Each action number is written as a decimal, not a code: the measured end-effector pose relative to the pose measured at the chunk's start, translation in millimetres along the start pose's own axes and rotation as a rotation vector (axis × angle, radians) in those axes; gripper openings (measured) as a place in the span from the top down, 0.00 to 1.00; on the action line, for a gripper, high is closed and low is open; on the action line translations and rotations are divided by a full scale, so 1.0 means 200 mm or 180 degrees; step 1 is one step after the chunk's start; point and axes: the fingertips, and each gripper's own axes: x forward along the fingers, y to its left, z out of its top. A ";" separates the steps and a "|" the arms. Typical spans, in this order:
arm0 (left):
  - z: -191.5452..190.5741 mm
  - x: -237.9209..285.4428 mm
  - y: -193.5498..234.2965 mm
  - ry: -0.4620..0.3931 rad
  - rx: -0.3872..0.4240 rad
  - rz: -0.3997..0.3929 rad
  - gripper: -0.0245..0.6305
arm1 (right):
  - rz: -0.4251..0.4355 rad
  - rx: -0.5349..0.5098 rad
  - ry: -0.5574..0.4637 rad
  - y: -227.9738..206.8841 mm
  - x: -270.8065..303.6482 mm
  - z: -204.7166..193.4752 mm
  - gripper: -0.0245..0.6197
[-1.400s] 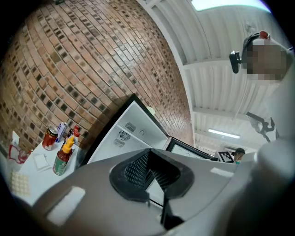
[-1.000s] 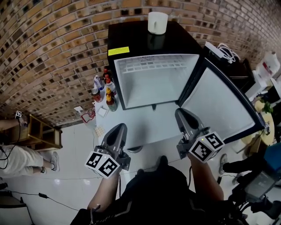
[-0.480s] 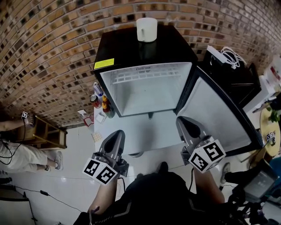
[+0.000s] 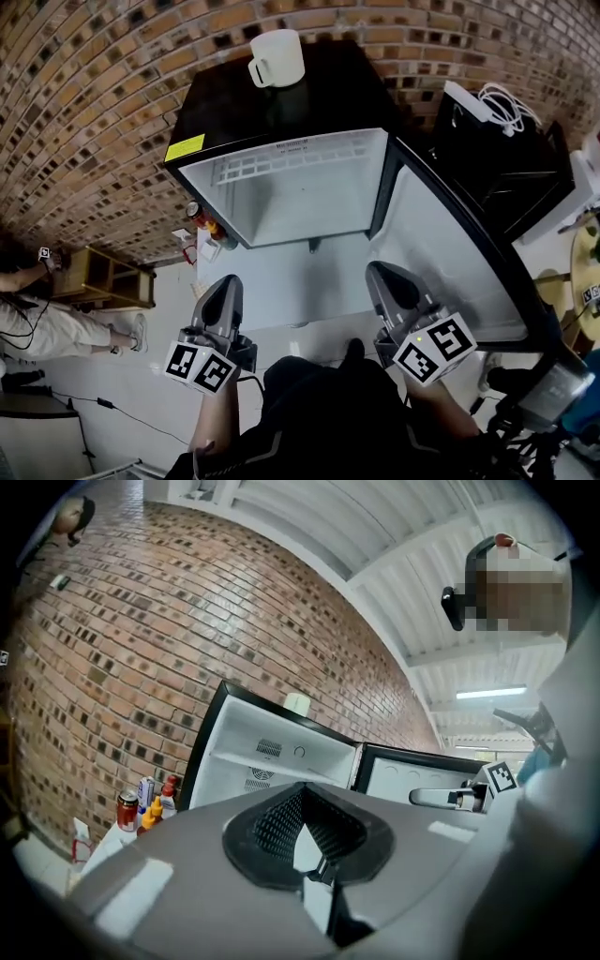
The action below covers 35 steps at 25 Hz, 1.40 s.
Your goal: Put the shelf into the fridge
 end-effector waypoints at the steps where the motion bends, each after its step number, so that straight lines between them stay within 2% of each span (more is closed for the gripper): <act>1: 0.00 0.01 -0.01 0.0019 0.0056 -0.0010 0.96 | 0.0008 -0.0025 -0.0001 0.00 0.00 0.01 0.95; 6: 0.00 0.05 -0.04 0.0210 0.0329 -0.0318 0.96 | 0.0014 0.0092 -0.0005 -0.02 0.03 0.04 0.95; 10: 0.05 0.06 -0.04 0.0151 0.0171 -0.0559 0.96 | -0.0063 -0.0027 0.0021 0.01 0.08 0.05 0.95; 15: 0.06 0.00 0.05 0.0057 -0.0039 -0.0627 0.96 | -0.0123 -0.0155 -0.0052 0.07 0.15 0.06 0.95; 20: 0.11 -0.03 0.14 0.0070 0.0082 -0.0637 0.96 | -0.0117 -0.0186 -0.0070 0.12 0.22 0.06 0.95; 30: 0.12 -0.04 0.19 0.0025 -0.0162 -0.0817 0.96 | -0.0235 -0.0228 -0.0026 0.16 0.25 0.05 0.95; 35: 0.15 -0.02 0.16 -0.0026 -0.0121 -0.0812 0.96 | -0.0339 -0.0184 -0.0016 0.13 0.22 0.05 0.95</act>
